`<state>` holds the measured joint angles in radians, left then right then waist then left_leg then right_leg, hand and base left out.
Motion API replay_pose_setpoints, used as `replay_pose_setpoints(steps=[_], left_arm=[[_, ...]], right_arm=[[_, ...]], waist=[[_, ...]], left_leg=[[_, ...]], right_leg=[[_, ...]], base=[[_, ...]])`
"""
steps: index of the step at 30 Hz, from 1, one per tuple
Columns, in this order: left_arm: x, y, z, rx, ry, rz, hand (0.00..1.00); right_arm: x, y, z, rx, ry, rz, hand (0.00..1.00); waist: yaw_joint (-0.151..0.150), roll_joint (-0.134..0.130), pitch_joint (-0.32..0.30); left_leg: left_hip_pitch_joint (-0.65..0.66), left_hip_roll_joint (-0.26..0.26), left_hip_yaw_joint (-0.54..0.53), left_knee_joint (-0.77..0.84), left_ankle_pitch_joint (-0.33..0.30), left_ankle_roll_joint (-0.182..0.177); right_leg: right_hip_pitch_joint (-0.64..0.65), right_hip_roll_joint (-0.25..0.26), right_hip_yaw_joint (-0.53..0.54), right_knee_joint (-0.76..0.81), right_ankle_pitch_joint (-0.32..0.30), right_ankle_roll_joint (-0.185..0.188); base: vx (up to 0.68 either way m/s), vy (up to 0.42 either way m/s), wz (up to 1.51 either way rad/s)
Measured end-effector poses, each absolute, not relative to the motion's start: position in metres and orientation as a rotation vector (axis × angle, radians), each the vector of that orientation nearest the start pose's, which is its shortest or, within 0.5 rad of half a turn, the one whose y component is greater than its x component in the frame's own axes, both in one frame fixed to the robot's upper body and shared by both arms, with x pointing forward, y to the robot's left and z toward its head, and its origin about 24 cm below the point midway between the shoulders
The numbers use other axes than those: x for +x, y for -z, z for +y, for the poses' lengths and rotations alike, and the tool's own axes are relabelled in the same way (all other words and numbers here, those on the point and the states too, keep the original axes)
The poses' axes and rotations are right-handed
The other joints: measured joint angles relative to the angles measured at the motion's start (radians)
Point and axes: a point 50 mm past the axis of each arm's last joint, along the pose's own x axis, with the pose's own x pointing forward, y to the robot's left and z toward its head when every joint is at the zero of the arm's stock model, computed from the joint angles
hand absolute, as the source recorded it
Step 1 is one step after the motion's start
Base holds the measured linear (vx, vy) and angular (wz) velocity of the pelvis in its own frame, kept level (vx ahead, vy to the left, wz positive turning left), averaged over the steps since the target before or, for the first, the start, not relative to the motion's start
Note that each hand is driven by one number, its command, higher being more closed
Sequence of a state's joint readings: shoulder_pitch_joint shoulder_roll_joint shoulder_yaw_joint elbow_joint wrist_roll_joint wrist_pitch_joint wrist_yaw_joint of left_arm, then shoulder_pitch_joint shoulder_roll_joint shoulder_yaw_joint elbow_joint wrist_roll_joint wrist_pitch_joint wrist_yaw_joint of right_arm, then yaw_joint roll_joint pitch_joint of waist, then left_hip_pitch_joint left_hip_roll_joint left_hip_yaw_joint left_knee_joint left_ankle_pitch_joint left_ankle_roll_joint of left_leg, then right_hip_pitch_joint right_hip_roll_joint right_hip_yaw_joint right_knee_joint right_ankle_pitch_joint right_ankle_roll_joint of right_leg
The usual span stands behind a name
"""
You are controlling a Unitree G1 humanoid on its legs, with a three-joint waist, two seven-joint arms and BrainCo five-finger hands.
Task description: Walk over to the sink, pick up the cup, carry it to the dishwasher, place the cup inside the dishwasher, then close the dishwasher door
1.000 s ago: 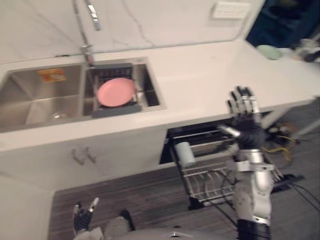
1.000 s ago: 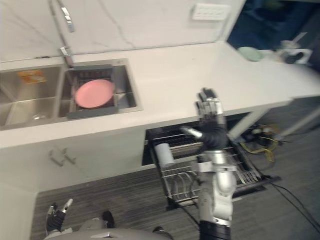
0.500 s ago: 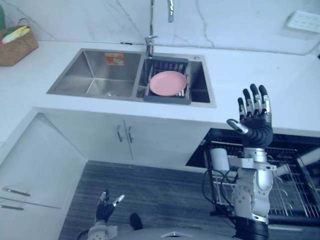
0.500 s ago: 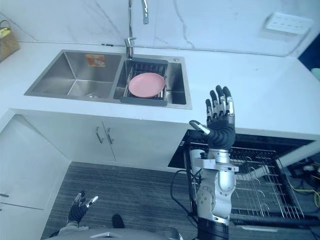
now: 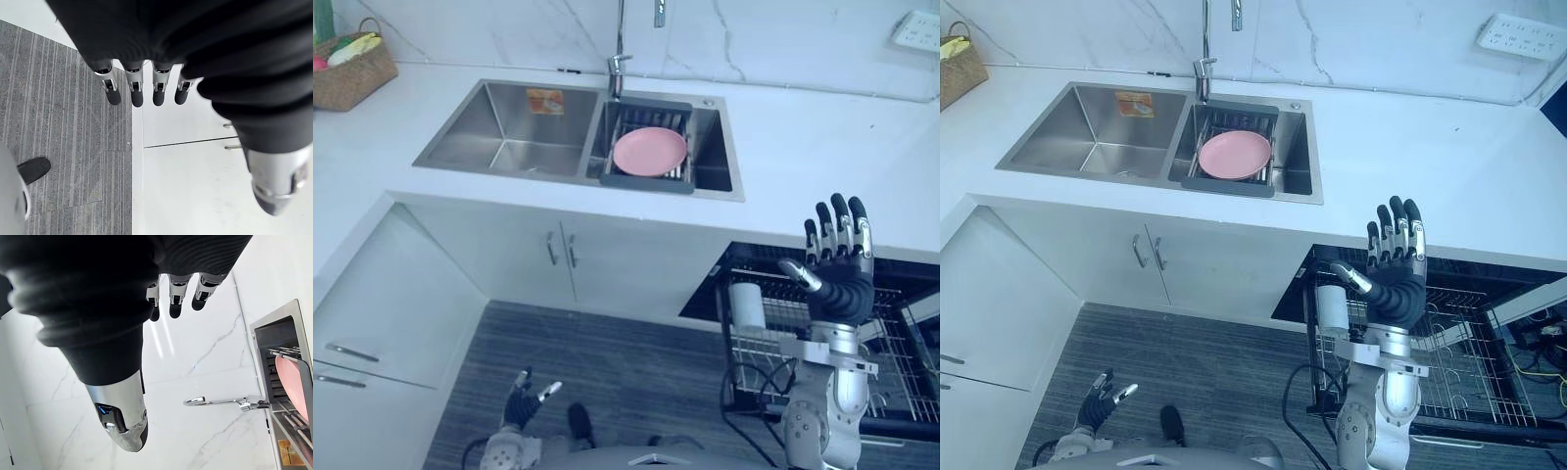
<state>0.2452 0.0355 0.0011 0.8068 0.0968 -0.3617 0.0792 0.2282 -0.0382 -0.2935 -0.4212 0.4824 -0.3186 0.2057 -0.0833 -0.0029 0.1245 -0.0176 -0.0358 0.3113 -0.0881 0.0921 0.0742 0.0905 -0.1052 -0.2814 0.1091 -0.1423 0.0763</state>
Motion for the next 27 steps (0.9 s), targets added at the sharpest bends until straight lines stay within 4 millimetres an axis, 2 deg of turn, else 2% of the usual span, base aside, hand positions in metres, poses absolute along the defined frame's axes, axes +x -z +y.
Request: replay_pose_setpoints(steps=[5,9,13,15,17,18,20,21,22,23,24,25,27], left_arm=[[0.105,0.130,0.171,0.075,-0.111,0.676,0.00],[0.105,0.127,0.169,0.037,-0.107,0.660,0.00],[0.104,0.128,0.170,0.008,-0.132,0.667,0.00],[0.104,0.127,0.171,-0.001,-0.146,0.664,0.00],[0.108,0.123,0.177,-0.019,-0.181,0.633,0.00],[0.108,0.122,0.181,-0.038,-0.219,0.621,0.00],[0.107,0.122,0.182,-0.067,-0.246,0.620,0.00],[0.100,0.123,0.184,-0.104,-0.284,0.633,0.00],[0.100,0.123,0.185,-0.143,-0.320,0.625,0.00],[0.095,0.124,0.186,-0.180,-0.358,0.629,0.00],[0.091,0.124,0.188,-0.198,-0.386,0.628,0.00],[0.090,0.124,0.189,-0.203,-0.398,0.627,0.00],[0.084,0.123,0.189,-0.221,-0.434,0.616,0.00]], right_arm=[[0.178,-0.123,-0.217,0.275,0.106,-0.613,0.00],[0.171,-0.127,-0.215,0.265,0.094,-0.623,0.00],[0.169,-0.123,-0.209,0.284,0.077,-0.598,0.00],[0.170,-0.122,-0.207,0.303,0.080,-0.600,0.00],[0.171,-0.121,-0.203,0.323,0.068,-0.598,0.00],[0.172,-0.122,-0.200,0.332,0.054,-0.600,0.00],[0.170,-0.125,-0.199,0.328,0.049,-0.611,0.00],[0.167,-0.129,-0.200,0.317,0.049,-0.629,0.00],[0.166,-0.132,-0.200,0.314,0.049,-0.645,0.00],[0.165,-0.134,-0.202,0.307,0.056,-0.661,0.00],[0.166,-0.135,-0.203,0.300,0.055,-0.668,0.00],[0.167,-0.136,-0.202,0.299,0.049,-0.673,0.00],[0.169,-0.138,-0.200,0.303,0.036,-0.681,0.00]], waist=[[0.000,0.000,0.000],[0.002,0.001,-0.001],[0.002,0.001,-0.005],[0.013,0.000,-0.004],[0.031,-0.007,0.009],[0.038,-0.002,0.023],[0.046,0.010,0.036],[0.058,0.016,0.040],[0.063,0.022,0.041],[0.072,0.027,0.042],[0.079,0.026,0.042],[0.084,0.026,0.042],[0.108,0.028,0.041]], left_leg=[[0.000,0.009,0.028,0.000,-0.008,-0.007],[0.003,0.011,0.043,0.000,-0.011,-0.007],[0.009,0.011,0.052,0.000,-0.016,-0.008],[0.013,0.015,0.063,0.020,-0.028,-0.014],[-0.083,0.069,0.078,0.287,-0.139,-0.034],[-0.185,0.141,0.088,0.557,-0.182,-0.042],[-0.235,0.191,0.089,0.710,-0.181,-0.044],[-0.258,0.221,0.087,0.795,-0.190,-0.083],[-0.255,0.233,0.088,0.817,-0.222,-0.103],[-0.255,0.244,0.086,0.802,-0.268,-0.109],[-0.258,0.240,0.064,0.736,-0.282,-0.118],[-0.257,0.232,0.041,0.685,-0.279,-0.123],[-0.238,0.219,-0.057,0.528,-0.220,-0.170]], right_leg=[[-0.007,0.006,0.026,-0.003,0.007,-0.003],[-0.008,0.006,0.037,-0.004,0.008,-0.002],[-0.006,0.006,0.049,-0.005,0.008,-0.002],[-0.002,0.008,0.059,-0.001,0.005,-0.005],[0.010,0.004,0.059,0.009,-0.005,-0.017],[0.024,0.012,0.050,0.031,-0.024,-0.021],[0.047,0.023,0.050,0.044,-0.047,-0.028],[0.071,0.028,0.051,0.046,-0.061,-0.033],[0.086,0.026,0.054,0.045,-0.068,-0.035],[0.097,0.022,0.070,0.042,-0.073,-0.031],[0.103,0.013,0.093,0.033,-0.075,-0.027],[0.103,0.005,0.111,0.026,-0.077,-0.024],[0.117,-0.010,0.210,-0.025,-0.086,-0.010]], base=[[0.00,-0.011,-0.15],[0.00,-0.006,-0.09],[0.02,-0.007,-0.08],[0.05,-0.020,-0.11],[0.03,-0.012,-0.05],[-0.04,-0.011,0.06],[-0.06,-0.001,0.09],[0.00,0.044,0.01],[0.02,0.075,-0.09],[0.08,0.112,-0.22],[0.09,0.117,-0.32],[0.12,0.188,-0.54],[0.25,0.357,-0.73]])
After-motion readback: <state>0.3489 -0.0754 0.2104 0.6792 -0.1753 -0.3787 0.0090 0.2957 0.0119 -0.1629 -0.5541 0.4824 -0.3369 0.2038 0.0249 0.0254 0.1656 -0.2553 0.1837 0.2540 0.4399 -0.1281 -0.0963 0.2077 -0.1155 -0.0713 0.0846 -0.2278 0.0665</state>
